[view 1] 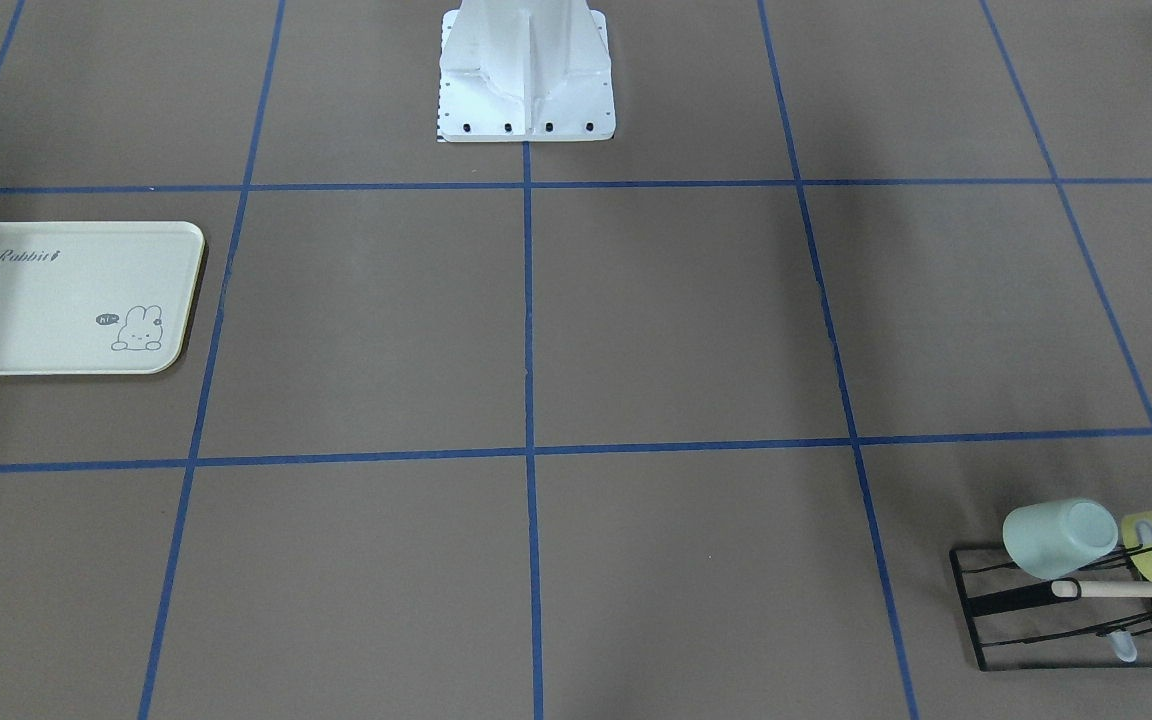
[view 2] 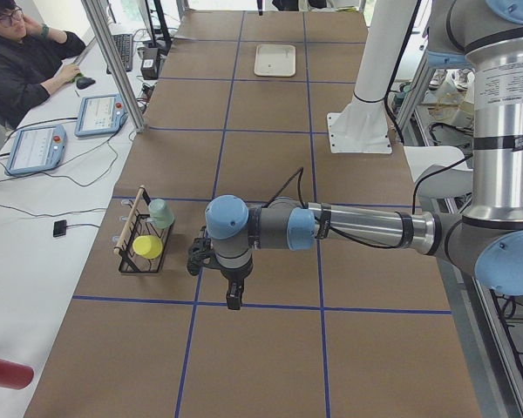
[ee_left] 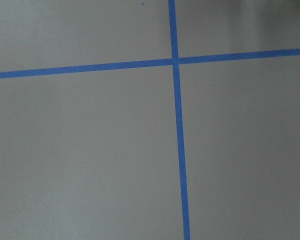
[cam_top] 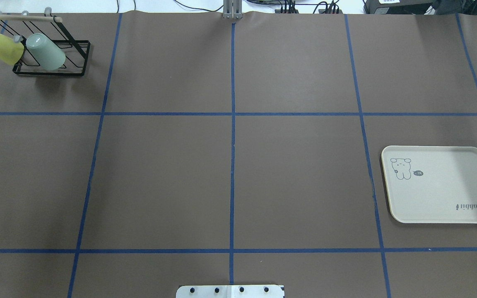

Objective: Left arm grabs green cup and hands to right arm on tray

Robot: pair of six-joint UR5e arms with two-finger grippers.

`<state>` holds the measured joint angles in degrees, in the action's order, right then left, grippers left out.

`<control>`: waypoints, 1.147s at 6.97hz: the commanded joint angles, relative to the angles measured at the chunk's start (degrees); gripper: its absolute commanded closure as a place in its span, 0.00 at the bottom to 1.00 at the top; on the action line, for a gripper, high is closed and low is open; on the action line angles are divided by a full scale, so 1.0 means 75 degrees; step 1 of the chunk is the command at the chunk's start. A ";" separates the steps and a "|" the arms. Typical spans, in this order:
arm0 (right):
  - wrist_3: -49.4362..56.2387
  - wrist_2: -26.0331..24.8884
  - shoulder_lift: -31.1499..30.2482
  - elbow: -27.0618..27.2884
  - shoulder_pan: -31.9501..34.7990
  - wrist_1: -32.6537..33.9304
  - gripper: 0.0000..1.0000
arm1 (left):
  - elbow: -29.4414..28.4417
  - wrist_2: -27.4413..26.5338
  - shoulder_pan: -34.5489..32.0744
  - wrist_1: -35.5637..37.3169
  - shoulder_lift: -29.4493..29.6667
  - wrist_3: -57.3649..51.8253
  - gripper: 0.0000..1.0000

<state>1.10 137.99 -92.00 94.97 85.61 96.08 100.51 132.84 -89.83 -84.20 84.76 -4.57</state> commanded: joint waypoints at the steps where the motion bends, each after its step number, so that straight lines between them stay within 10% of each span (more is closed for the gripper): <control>1: 0.0635 0.0023 0.0020 -0.0088 0.0011 0.0010 0.00 | -0.0007 -0.0005 0.0000 -0.0011 0.0031 -0.0023 0.00; 8: 0.0616 0.0012 0.0090 -0.0089 0.0011 0.0010 0.00 | 0.0378 -0.0438 0.0267 0.2112 0.2676 0.0755 0.00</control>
<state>5.78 138.08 -91.40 94.32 85.69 96.12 102.01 130.53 -89.49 -68.74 101.41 -2.44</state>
